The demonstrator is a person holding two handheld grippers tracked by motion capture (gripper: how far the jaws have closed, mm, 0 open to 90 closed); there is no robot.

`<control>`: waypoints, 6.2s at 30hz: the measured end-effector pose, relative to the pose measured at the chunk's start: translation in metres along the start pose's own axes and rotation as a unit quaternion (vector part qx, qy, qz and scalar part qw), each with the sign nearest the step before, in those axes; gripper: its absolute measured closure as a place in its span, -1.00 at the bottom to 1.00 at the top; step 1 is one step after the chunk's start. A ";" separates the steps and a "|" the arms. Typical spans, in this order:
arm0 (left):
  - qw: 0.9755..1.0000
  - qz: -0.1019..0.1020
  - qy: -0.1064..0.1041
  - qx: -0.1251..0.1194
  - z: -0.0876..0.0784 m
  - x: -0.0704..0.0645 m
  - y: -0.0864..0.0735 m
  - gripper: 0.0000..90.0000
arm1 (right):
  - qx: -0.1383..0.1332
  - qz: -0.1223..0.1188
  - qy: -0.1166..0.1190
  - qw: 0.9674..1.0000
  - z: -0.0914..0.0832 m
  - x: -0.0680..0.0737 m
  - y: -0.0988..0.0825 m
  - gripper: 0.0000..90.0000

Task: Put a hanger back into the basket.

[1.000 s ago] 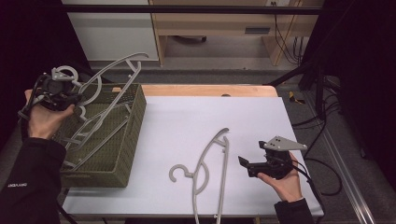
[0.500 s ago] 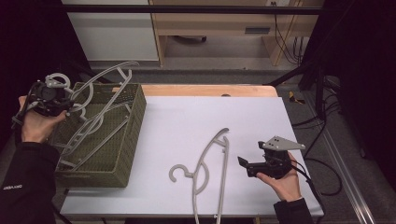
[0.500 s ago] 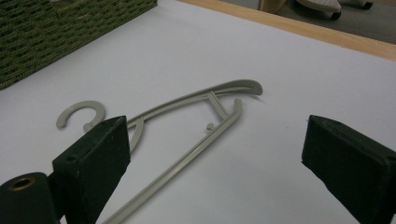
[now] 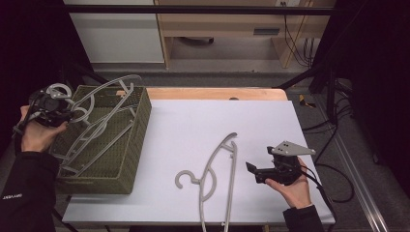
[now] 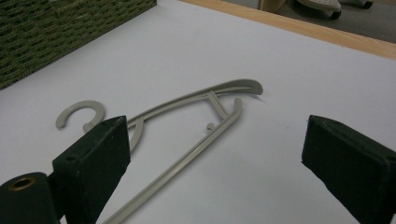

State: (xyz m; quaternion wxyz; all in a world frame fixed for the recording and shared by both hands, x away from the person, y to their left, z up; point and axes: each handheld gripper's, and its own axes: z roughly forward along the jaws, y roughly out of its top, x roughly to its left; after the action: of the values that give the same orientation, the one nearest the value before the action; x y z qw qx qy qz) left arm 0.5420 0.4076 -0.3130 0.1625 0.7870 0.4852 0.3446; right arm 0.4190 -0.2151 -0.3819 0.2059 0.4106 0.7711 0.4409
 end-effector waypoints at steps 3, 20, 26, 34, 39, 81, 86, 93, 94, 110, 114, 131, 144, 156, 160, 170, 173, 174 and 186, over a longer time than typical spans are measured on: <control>1.000 0.003 0.002 0.007 0.006 -0.002 -0.005 0.84 | 0.001 0.000 0.001 1.000 0.000 0.000 0.000 -0.81; 0.998 0.027 0.006 0.049 0.035 -0.018 -0.019 0.83 | 0.001 0.001 0.000 1.000 0.001 0.001 0.000 -0.81; 0.997 0.040 0.000 0.068 0.046 -0.028 -0.020 0.83 | 0.000 0.000 0.000 1.000 0.000 0.001 0.000 -0.81; 0.998 -0.019 -0.058 0.016 0.026 -0.023 -0.022 0.59 | -0.003 0.003 0.001 1.000 -0.001 0.001 0.001 -0.81; 0.991 -0.057 -0.100 -0.069 -0.009 -0.029 -0.019 0.32 | -0.004 0.002 0.001 1.000 -0.001 0.001 0.001 -0.81; 0.939 -0.039 -0.271 -0.207 -0.061 -0.218 -0.013 -0.46 | -0.023 0.005 -0.001 1.000 -0.008 0.000 0.001 -0.83; 0.939 -0.047 -0.275 -0.201 -0.049 -0.223 -0.005 -0.42 | -0.020 0.003 0.001 1.000 -0.006 0.000 0.000 -0.83; 0.933 -0.062 -0.287 -0.207 -0.038 -0.232 0.007 -0.37 | -0.019 0.002 0.005 1.000 -0.005 0.000 0.000 -0.83; 0.936 -0.060 -0.282 -0.202 -0.036 -0.233 0.008 -0.38 | -0.018 0.000 0.004 1.000 -0.005 0.000 0.000 -0.83; 0.927 -0.015 -0.302 -0.223 -0.052 -0.286 0.034 -0.35 | -0.017 0.000 0.011 1.000 -0.002 0.000 -0.001 -0.82; 0.923 -0.014 -0.309 -0.227 -0.055 -0.299 0.038 -0.34 | -0.022 0.001 0.012 1.000 -0.004 -0.001 -0.001 -0.82; 0.942 0.022 -0.282 -0.183 -0.069 -0.333 0.003 -0.38 | -0.032 0.005 0.013 0.999 -0.011 -0.001 -0.001 -0.82; 0.954 -0.007 -0.289 -0.078 -0.030 -0.360 -0.014 -0.26 | -0.036 0.007 0.014 0.999 -0.014 -0.001 0.000 -0.82; 0.956 -0.016 -0.290 -0.045 -0.011 -0.378 -0.020 -0.09 | -0.034 0.003 0.012 0.999 -0.013 0.000 0.000 -0.82; 0.961 -0.007 -0.272 -0.045 -0.010 -0.382 -0.020 -0.08 | -0.033 0.003 0.012 0.999 -0.013 0.001 0.001 -0.82; 0.966 0.014 -0.257 -0.028 -0.014 -0.397 -0.023 0.05 | -0.034 0.000 0.011 0.999 -0.014 0.003 0.002 -0.82; 0.967 0.018 -0.254 -0.027 -0.015 -0.400 -0.022 0.14 | -0.033 0.000 0.011 0.999 -0.014 0.003 0.002 -0.82; 0.967 0.015 -0.254 -0.028 -0.014 -0.400 -0.021 0.16 | -0.034 0.000 0.011 0.999 -0.014 0.003 0.002 -0.82; 0.958 0.019 -0.286 -0.022 0.001 -0.379 -0.013 0.50 | -0.035 -0.001 0.011 0.999 -0.015 0.004 0.002 -0.82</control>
State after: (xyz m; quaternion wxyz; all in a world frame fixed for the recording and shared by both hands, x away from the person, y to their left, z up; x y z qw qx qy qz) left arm 0.4243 0.0821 -0.4669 0.3048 0.8583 0.3954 0.1187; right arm 0.4077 -0.2191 -0.3717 0.2123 0.3980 0.7575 0.4719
